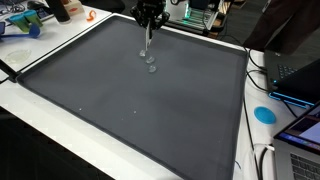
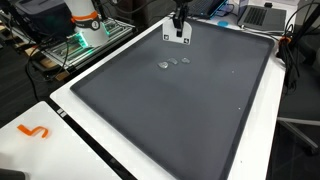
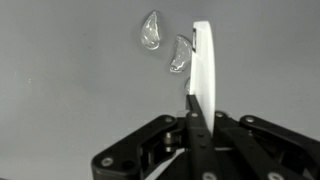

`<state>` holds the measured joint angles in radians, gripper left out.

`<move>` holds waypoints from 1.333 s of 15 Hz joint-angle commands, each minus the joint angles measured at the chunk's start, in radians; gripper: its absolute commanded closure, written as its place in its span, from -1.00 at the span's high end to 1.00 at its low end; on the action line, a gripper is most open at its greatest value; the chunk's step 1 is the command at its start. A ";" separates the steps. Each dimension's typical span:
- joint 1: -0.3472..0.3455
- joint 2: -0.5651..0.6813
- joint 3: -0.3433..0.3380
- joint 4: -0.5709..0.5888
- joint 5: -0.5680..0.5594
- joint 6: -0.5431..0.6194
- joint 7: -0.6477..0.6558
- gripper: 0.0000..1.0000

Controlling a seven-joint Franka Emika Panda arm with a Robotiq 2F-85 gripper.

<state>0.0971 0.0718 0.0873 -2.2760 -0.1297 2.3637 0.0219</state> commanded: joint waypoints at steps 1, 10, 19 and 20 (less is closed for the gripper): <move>0.000 0.000 0.000 0.002 0.001 -0.003 0.000 -0.93; 0.052 0.016 0.039 0.109 -0.082 -0.108 0.060 -0.98; 0.143 0.120 0.076 0.288 -0.284 -0.327 0.255 -0.98; 0.154 0.136 0.075 0.305 -0.304 -0.345 0.278 -0.98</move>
<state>0.2213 0.1493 0.1605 -2.0362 -0.3654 2.0873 0.2238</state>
